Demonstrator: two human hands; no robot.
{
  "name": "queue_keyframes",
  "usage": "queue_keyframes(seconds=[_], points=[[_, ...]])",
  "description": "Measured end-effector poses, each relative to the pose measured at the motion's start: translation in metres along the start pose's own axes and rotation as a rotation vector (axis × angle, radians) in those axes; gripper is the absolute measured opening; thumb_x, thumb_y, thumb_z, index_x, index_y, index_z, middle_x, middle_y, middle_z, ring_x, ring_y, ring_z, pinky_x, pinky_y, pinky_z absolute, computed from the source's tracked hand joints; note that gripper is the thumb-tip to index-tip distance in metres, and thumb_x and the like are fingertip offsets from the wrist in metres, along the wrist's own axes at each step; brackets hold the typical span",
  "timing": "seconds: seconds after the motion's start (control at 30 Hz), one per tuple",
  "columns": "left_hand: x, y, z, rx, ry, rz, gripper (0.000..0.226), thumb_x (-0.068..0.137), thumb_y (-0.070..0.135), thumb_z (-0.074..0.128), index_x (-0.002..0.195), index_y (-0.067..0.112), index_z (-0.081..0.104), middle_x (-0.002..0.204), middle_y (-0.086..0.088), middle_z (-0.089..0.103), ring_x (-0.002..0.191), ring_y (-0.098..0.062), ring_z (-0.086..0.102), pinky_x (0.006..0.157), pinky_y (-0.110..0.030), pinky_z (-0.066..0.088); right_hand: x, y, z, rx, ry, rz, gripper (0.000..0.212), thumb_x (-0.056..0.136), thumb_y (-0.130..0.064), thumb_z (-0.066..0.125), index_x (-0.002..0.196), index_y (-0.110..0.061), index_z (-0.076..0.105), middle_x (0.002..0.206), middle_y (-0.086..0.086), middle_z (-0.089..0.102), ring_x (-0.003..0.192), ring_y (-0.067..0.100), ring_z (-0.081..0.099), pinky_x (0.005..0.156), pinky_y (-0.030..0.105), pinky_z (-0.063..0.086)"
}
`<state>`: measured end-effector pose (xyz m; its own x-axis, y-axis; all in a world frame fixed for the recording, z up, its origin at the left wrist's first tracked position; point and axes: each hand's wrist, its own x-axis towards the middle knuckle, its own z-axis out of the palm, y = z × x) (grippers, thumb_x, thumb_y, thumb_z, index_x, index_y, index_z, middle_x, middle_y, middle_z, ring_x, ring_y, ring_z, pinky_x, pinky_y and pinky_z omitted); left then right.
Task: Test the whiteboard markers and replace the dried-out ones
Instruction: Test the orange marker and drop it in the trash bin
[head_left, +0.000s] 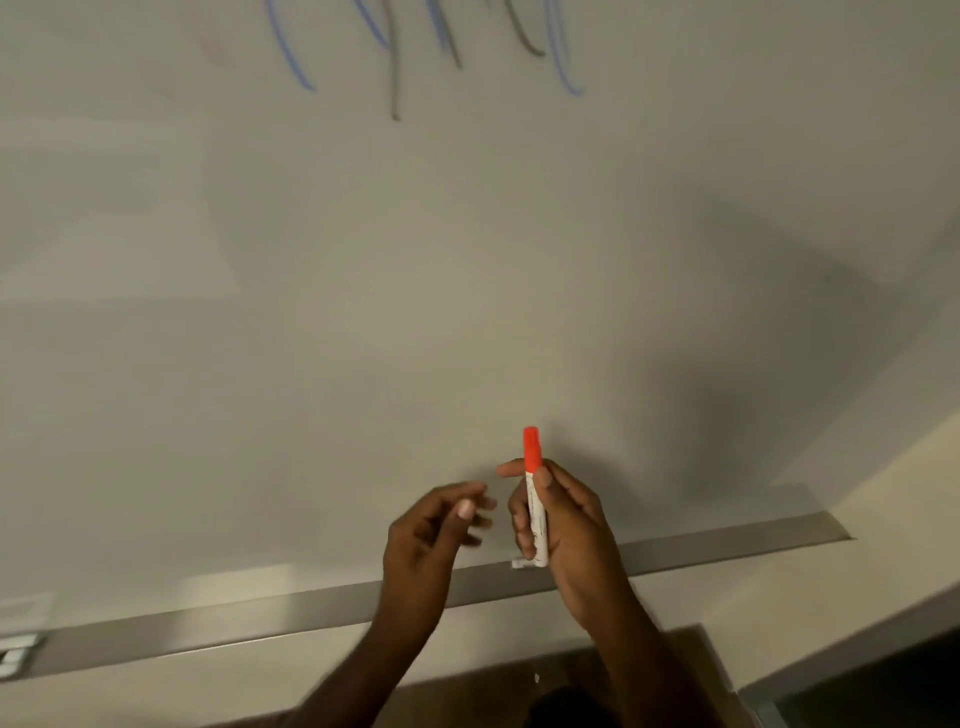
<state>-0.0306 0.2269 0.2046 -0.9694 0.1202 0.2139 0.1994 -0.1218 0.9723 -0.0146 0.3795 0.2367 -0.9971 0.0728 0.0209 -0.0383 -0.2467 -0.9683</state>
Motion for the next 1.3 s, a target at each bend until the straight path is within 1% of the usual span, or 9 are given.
queue_keyframes(seconds=[0.13, 0.23, 0.37, 0.63, 0.83, 0.9, 1.03, 1.17, 1.3], points=[[0.009, 0.048, -0.032, -0.065, -0.115, 0.122, 0.044, 0.097, 0.034, 0.050, 0.133, 0.010, 0.059, 0.126, -0.003, 0.070, 0.120, -0.023, 0.064, 0.093, -0.030, 0.056, -0.002, -0.024, 0.042, -0.272, -0.192, -0.005, 0.030, 0.096, -0.041, 0.050, 0.086, -0.020, 0.070, 0.058, 0.005, 0.049, 0.045, 0.011, 0.039, 0.046, 0.024, 0.031], [0.013, 0.075, -0.056, -0.079, -0.176, 0.138, 0.039, 0.103, 0.024, 0.045, 0.139, 0.013, 0.055, 0.128, 0.001, 0.069, 0.121, -0.020, 0.063, 0.089, -0.024, 0.053, -0.002, -0.039, 0.074, -0.355, -0.298, -0.015, 0.036, 0.097, -0.040, 0.052, 0.092, -0.011, 0.072, 0.056, 0.007, 0.051, 0.046, 0.013, 0.038, 0.046, 0.025, 0.030], [0.014, 0.098, -0.087, -0.124, -0.114, 0.167, 0.033, 0.101, 0.023, 0.054, 0.126, 0.004, 0.064, 0.116, -0.009, 0.074, 0.110, -0.028, 0.069, 0.096, -0.036, 0.055, 0.002, -0.055, 0.109, -0.389, -0.311, -0.086, 0.027, 0.092, -0.036, 0.062, 0.101, -0.014, 0.074, 0.063, 0.010, 0.064, 0.046, 0.018, 0.049, 0.043, 0.023, 0.038], [0.018, 0.123, -0.141, -0.111, 0.075, 0.225, 0.023, 0.081, 0.019, 0.072, 0.098, 0.004, 0.075, 0.090, -0.009, 0.077, 0.086, -0.026, 0.072, 0.074, -0.035, 0.061, 0.008, -0.072, 0.140, -0.314, -0.217, -0.197, 0.008, 0.090, -0.014, 0.068, 0.095, -0.013, 0.075, 0.082, 0.015, 0.074, 0.053, 0.023, 0.060, 0.045, 0.025, 0.047], [0.024, 0.134, -0.159, -0.285, -0.033, 0.162, 0.039, 0.079, 0.049, 0.075, 0.104, 0.018, 0.077, 0.116, -0.012, 0.074, 0.112, -0.029, 0.069, 0.094, -0.039, 0.057, 0.010, -0.074, 0.166, -0.383, -0.313, -0.220, 0.018, 0.091, -0.020, 0.063, 0.103, -0.012, 0.073, 0.079, 0.010, 0.074, 0.055, 0.020, 0.060, 0.053, 0.027, 0.050], [0.025, 0.137, -0.161, -0.310, -0.038, 0.127, 0.032, 0.081, 0.045, 0.072, 0.102, 0.022, 0.078, 0.116, -0.012, 0.074, 0.112, -0.028, 0.069, 0.094, -0.037, 0.057, 0.009, -0.072, 0.174, -0.451, -0.386, -0.171, 0.018, 0.100, -0.021, 0.057, 0.107, -0.017, 0.073, 0.071, 0.005, 0.064, 0.054, 0.017, 0.052, 0.054, 0.027, 0.047], [0.026, 0.137, -0.160, -0.369, -0.126, 0.080, 0.026, 0.091, 0.038, 0.068, 0.109, 0.021, 0.076, 0.119, -0.013, 0.072, 0.099, -0.021, 0.072, 0.090, -0.033, 0.056, 0.005, -0.069, 0.190, -0.369, -0.473, -0.029, 0.026, 0.101, -0.037, 0.046, 0.090, -0.031, 0.069, 0.063, 0.001, 0.042, 0.047, 0.011, 0.034, 0.048, 0.025, 0.033], [0.027, 0.140, -0.158, -0.440, -0.132, 0.110, 0.037, 0.085, 0.047, 0.069, 0.108, 0.019, 0.077, 0.116, -0.015, 0.073, 0.059, -0.007, 0.057, 0.083, -0.028, 0.056, 0.008, -0.069, 0.193, -0.099, -0.538, 0.186, 0.034, 0.097, -0.042, 0.043, 0.098, -0.015, 0.064, 0.058, 0.000, 0.039, 0.040, 0.006, 0.032, 0.041, 0.017, 0.025], [0.027, 0.142, -0.153, -0.360, -0.007, 0.189, 0.026, 0.099, 0.023, 0.051, 0.097, 0.014, 0.075, 0.102, -0.016, 0.077, 0.099, -0.027, 0.074, 0.085, -0.031, 0.057, 0.010, -0.066, 0.199, -0.163, -0.482, 0.159, 0.040, 0.090, -0.057, 0.053, 0.086, -0.017, 0.061, 0.053, -0.005, 0.043, 0.040, 0.004, 0.035, 0.041, 0.016, 0.028]])
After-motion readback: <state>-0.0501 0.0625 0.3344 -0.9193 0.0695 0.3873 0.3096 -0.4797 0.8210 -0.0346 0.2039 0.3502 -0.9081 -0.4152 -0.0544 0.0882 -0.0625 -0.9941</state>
